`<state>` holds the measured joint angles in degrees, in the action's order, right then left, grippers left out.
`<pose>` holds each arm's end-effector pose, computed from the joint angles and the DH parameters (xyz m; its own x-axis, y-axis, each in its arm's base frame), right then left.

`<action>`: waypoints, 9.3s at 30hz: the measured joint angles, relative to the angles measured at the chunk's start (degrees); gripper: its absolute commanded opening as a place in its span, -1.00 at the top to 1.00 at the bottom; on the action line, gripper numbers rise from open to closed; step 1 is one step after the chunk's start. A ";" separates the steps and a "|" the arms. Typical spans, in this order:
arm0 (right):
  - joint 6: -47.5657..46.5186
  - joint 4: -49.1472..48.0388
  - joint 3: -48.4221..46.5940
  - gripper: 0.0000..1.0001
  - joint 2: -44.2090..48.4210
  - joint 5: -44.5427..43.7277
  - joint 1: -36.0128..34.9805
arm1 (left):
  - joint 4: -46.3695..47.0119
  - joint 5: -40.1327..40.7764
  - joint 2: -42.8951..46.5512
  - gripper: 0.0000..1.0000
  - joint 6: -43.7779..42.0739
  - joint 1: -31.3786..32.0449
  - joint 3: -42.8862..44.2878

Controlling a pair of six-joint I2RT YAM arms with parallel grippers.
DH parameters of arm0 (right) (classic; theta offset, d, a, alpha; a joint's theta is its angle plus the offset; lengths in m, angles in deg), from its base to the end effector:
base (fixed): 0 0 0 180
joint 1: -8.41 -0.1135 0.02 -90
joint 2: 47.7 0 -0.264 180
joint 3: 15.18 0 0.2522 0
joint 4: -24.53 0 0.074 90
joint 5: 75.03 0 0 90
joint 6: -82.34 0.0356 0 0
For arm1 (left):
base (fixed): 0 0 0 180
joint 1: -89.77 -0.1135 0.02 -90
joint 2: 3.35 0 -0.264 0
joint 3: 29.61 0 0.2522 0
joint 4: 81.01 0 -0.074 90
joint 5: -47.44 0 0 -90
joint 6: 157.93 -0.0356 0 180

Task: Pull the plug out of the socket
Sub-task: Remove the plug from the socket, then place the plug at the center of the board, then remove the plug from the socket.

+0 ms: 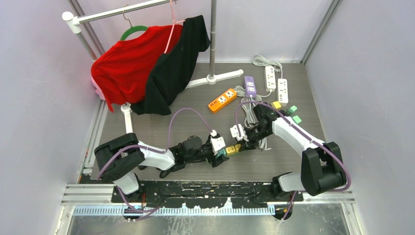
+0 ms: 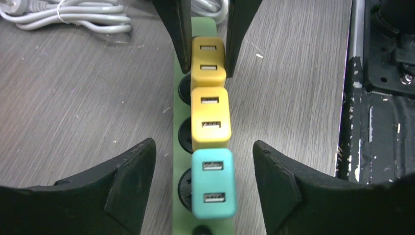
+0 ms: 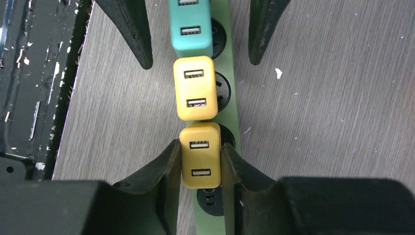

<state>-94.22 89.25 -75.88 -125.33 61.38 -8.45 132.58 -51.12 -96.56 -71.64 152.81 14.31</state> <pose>0.2021 0.0882 0.2004 0.2433 -0.6454 -0.7240 -0.9632 -0.2487 -0.1020 0.1333 -0.2737 0.1564 -0.0612 0.2614 -0.9633 0.9523 0.3043 0.0221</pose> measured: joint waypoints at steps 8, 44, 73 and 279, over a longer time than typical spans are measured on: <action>-0.31 2.01 0.17 0.76 0.87 0.59 -0.68 | -0.33 -0.31 0.00 -0.26 0.04 0.02 1.07; 6.78 -1.57 2.23 0.98 1.97 2.10 -4.22 | -0.35 -3.58 -0.39 1.00 1.73 0.48 -0.37; -0.42 4.28 1.84 0.98 1.01 6.93 0.98 | 7.32 -4.24 -2.45 1.00 3.78 0.17 -2.47; 17.33 -11.76 4.11 0.41 0.94 1.01 -14.91 | 2.47 -5.31 3.43 0.61 6.38 -1.09 -7.34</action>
<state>-76.89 77.49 -71.77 -124.39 62.39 -23.36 135.05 -56.43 -93.12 -65.26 151.72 6.96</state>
